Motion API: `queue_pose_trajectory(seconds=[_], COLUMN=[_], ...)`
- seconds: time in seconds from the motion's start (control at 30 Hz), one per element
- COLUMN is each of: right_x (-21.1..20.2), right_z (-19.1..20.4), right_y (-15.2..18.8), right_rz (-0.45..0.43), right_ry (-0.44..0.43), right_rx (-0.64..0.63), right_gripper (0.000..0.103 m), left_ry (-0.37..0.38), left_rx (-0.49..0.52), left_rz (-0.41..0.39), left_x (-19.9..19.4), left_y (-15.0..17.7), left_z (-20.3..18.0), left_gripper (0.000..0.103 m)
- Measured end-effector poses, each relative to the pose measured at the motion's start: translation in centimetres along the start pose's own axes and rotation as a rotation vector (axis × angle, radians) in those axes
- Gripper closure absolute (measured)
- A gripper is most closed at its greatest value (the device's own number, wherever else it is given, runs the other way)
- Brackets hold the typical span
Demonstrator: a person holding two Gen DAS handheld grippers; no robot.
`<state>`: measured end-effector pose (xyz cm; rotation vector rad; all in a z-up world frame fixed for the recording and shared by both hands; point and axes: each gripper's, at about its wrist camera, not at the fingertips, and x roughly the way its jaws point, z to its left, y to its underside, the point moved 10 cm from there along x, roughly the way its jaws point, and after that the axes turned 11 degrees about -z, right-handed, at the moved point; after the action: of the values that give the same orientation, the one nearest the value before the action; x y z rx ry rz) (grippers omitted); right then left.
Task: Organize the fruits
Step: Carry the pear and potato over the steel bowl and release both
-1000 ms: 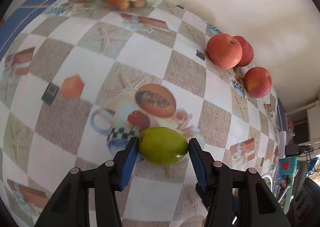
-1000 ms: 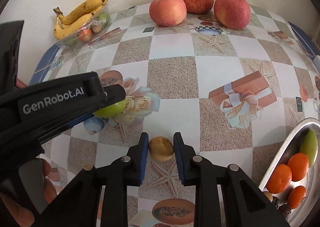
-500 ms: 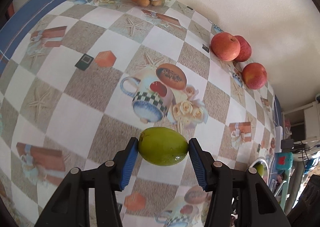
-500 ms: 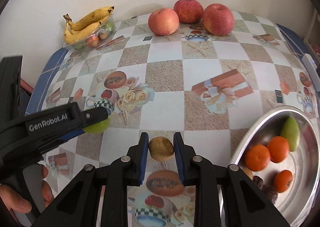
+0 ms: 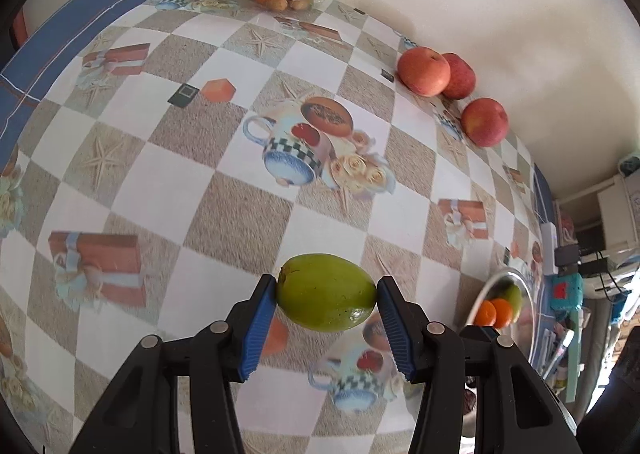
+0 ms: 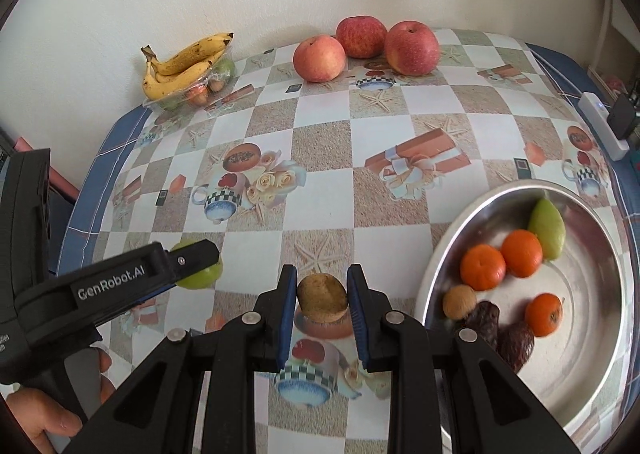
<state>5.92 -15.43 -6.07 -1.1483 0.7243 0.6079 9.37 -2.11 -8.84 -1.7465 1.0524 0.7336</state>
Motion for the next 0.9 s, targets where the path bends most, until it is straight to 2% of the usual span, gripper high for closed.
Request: queue_pose_trajectory(seconds=[0.53,0.9], right_x=[-1.7,-1.9], right_z=[-2.8,-9.1], right_y=[1.4,0.6], right_rz=[0.006,-0.011], right_ry=[0.032,0.116], right_rx=[0.052,0.184], right_gripper=[0.076,0.076], left_ry=[0.022,0.06], left_rx=[0.052,0.151], left_rz=[0.012,0.008], left_x=[-0.5,-0.3], left_y=[2.2,3.6], left_z=[-2.5,-6.3], left_gripper=[0.048,0.048])
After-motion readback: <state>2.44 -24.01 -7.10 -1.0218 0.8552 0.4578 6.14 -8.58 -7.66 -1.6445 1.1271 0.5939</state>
